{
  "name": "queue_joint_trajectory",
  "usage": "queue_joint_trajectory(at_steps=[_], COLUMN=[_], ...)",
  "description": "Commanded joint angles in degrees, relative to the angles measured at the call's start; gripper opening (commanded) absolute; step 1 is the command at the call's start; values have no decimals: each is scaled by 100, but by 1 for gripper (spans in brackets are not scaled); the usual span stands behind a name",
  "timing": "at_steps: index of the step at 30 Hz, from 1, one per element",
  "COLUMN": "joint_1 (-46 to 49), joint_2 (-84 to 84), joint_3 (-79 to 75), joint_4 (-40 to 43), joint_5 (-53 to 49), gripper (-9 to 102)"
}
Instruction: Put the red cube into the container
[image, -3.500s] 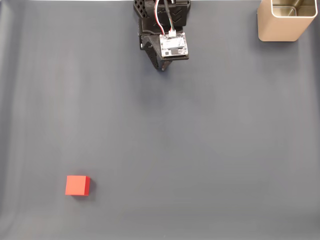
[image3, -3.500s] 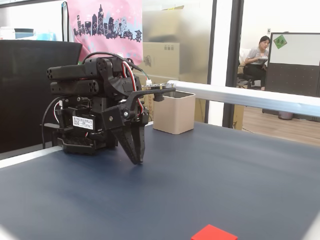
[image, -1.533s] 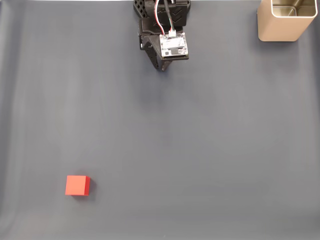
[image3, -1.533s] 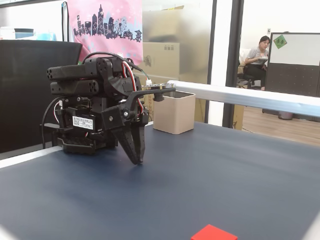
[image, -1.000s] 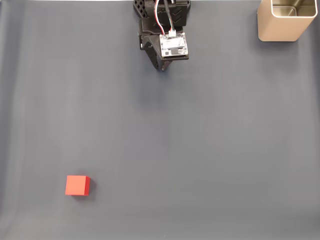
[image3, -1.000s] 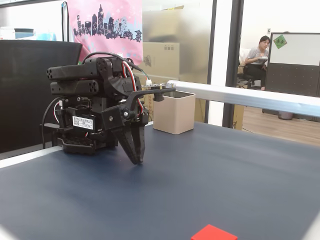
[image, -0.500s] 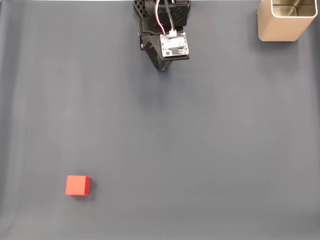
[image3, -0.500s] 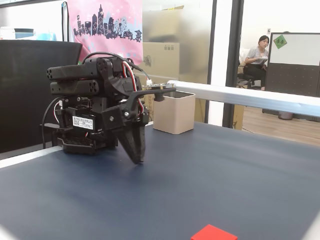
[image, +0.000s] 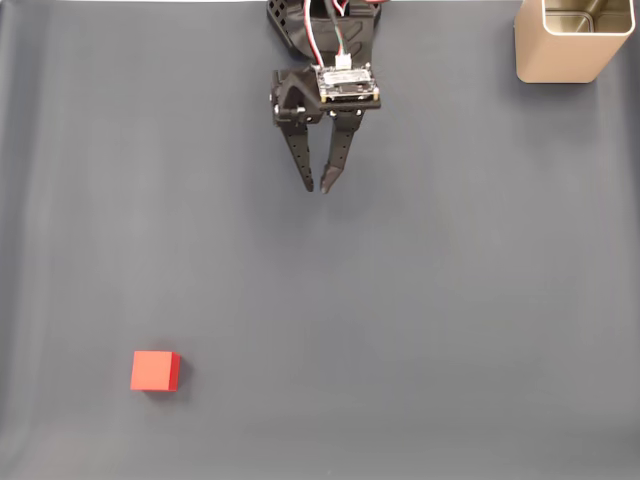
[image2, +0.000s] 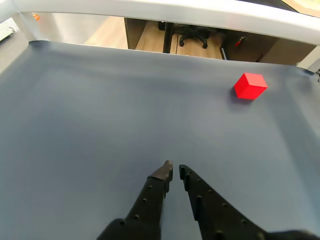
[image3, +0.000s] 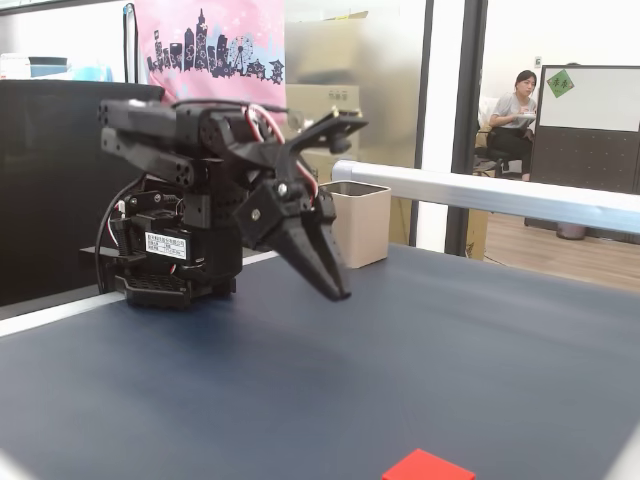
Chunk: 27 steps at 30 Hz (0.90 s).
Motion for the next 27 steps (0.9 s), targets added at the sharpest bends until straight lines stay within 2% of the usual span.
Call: queue_joint_trajectory(at_steps=[1,8,16,27], joint_1=[185,712,1459,2030], joint_2=[-765,-2276,-3911,-6530], joint_3=[-1178,-2892,-4623,-7295], joint_4=[-123,149,967,1274], joint_5=[-132,-422,-914,-1055], gripper=[0,2,3,6])
